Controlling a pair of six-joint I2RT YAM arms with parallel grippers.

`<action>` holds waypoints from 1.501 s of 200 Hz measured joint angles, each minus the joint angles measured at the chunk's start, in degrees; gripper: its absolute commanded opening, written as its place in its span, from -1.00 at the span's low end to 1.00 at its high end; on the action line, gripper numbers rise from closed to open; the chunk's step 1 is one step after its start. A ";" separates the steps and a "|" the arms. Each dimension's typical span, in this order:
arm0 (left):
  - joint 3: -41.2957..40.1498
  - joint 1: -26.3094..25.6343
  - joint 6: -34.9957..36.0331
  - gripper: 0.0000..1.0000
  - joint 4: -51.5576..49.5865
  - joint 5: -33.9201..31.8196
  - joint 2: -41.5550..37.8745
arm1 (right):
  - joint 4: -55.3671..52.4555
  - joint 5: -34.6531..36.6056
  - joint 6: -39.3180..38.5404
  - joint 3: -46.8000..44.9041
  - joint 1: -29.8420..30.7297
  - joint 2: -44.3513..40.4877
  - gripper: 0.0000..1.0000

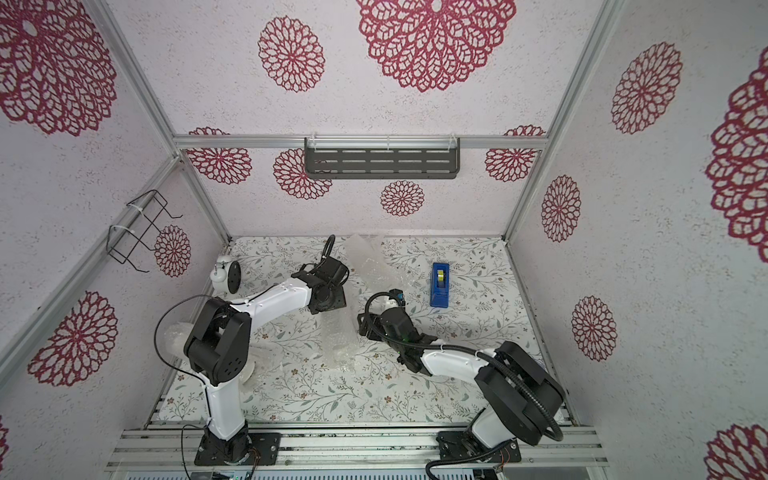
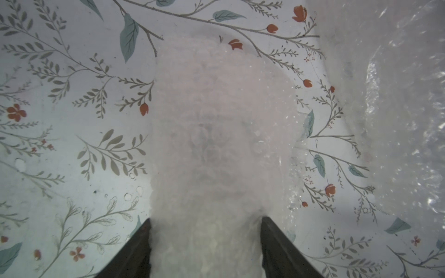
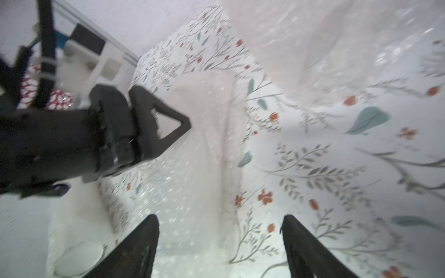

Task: Wrap vases in bubble wrap
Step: Wrap the vase in bubble wrap.

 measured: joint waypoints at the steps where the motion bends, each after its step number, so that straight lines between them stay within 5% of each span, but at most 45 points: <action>1: 0.04 -0.02 0.00 0.34 -0.04 -0.02 0.02 | -0.02 -0.02 -0.02 0.09 -0.28 0.17 0.52; 56: 1.31 -1.11 0.15 0.34 -1.07 -2.10 1.03 | 1.62 -9.07 -0.07 8.70 -8.24 14.60 0.10; 194: 0.02 -1.22 0.20 0.34 0.70 -2.58 0.59 | 5.51 -19.08 1.68 25.11 -8.37 33.62 -0.40; 230: -0.76 -1.20 0.20 0.34 1.51 -2.58 0.17 | 5.90 -19.32 0.85 26.45 -8.37 35.08 -1.00; 300: -6.05 0.81 0.39 0.34 7.15 1.22 -3.06 | 13.57 -21.57 2.21 24.68 -7.45 34.86 -1.00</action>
